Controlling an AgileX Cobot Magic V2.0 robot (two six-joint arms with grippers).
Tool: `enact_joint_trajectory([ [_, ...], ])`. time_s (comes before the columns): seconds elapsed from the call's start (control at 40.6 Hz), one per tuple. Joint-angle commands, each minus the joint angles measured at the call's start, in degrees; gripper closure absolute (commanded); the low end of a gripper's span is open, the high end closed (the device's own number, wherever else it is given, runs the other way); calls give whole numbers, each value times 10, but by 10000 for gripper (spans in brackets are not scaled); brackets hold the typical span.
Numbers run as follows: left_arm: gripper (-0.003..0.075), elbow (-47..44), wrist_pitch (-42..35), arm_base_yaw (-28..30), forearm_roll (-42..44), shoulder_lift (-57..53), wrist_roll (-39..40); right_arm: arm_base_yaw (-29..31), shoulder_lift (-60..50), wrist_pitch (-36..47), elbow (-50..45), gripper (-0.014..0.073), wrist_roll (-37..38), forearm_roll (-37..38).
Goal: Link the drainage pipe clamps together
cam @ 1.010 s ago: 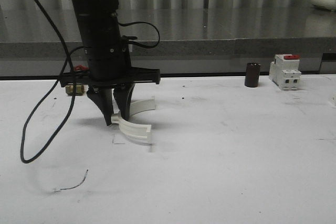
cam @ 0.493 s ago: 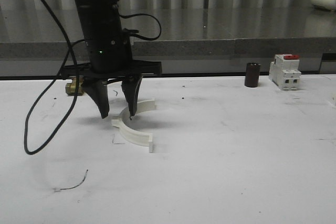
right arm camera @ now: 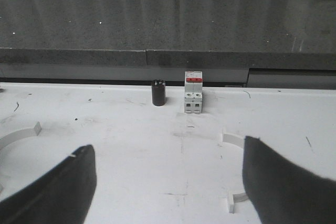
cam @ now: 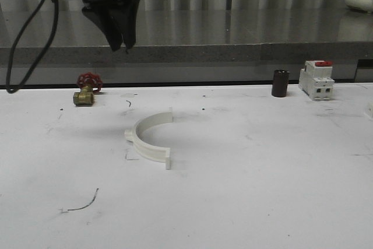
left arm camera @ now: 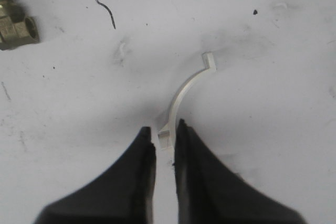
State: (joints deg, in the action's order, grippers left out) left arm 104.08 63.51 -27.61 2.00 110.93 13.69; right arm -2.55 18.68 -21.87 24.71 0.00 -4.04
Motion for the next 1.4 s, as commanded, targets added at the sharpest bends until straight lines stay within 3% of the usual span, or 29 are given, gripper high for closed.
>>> enact_joint_trajectory([
  [0.0,740,-3,-17,-5,14,-60,-5,5,7,41,22,1,-4,1],
  [0.345,740,-148,-62,63,40,-170,-8,5,7,41,22,1,-4,1],
  [0.542,740,-290,-113,138,40,-265,-20,5,7,41,22,1,-4,1],
  [0.764,740,-435,-172,184,41,-387,-39,5,7,41,22,1,-4,1],
  [1.133,741,-655,-393,156,58,-686,-71,5,7,41,22,1,-4,1],
  [1.379,741,-748,-426,156,106,-876,-71,5,7,40,22,1,-4,1],
])
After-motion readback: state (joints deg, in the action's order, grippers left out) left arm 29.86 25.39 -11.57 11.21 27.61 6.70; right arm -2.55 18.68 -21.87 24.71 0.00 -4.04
